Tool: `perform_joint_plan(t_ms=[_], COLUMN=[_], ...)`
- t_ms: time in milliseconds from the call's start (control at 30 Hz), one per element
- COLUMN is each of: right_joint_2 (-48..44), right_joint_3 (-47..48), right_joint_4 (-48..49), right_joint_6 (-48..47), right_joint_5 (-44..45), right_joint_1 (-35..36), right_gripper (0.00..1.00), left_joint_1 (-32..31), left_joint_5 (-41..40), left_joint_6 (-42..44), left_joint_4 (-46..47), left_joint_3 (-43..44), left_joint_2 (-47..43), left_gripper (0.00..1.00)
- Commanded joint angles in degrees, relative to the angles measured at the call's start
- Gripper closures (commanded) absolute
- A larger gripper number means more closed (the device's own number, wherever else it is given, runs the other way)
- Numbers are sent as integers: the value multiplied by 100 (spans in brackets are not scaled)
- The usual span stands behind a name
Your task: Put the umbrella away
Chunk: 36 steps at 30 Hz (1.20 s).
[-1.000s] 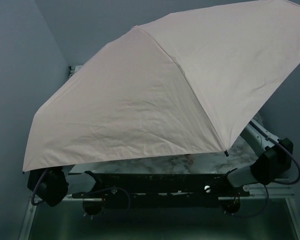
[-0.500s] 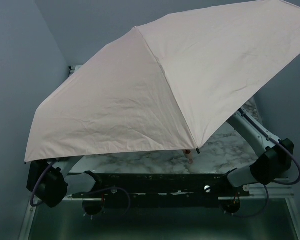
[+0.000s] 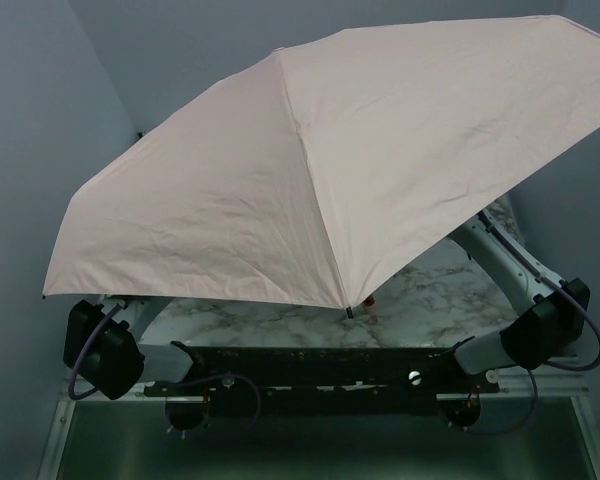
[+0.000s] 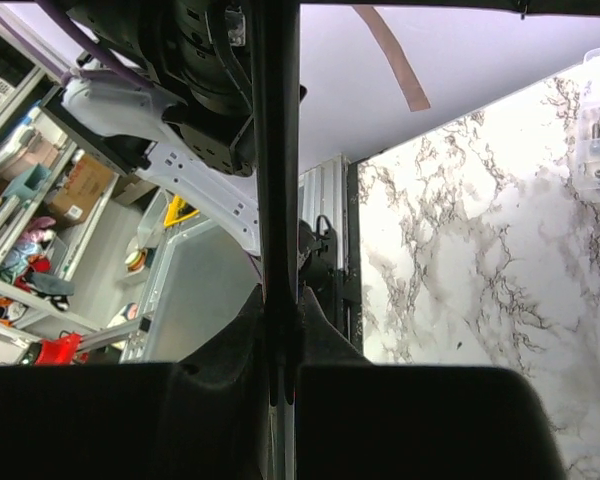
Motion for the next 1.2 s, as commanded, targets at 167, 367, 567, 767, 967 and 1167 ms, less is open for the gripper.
perform_joint_plan(t_ms=[167, 367, 567, 767, 967, 1167], right_joint_2=[-97, -76, -83, -74, -66, -71], right_joint_3=[286, 213, 197, 163, 147, 125], right_joint_4=[-130, 83, 81, 170, 212, 248], right_joint_6=[-383, -163, -154, -79, -40, -19], right_joint_5=[80, -1, -24, -52, -62, -72], right_joint_1=[3, 29, 27, 25, 29, 30], right_gripper=[99, 99, 99, 99, 99, 99], left_joint_1=[20, 18, -30, -29, -33, -17], left_joint_5=[-492, -441, -747, -878, -775, -609], left_joint_6=[-81, -99, 201, 290, 288, 323], left_joint_4=[535, 980, 1270, 1422, 1430, 1634], left_joint_3=[274, 433, 364, 445, 514, 605], left_joint_2=[377, 678, 708, 821, 878, 1005], left_gripper=[38, 40, 43, 54, 64, 91])
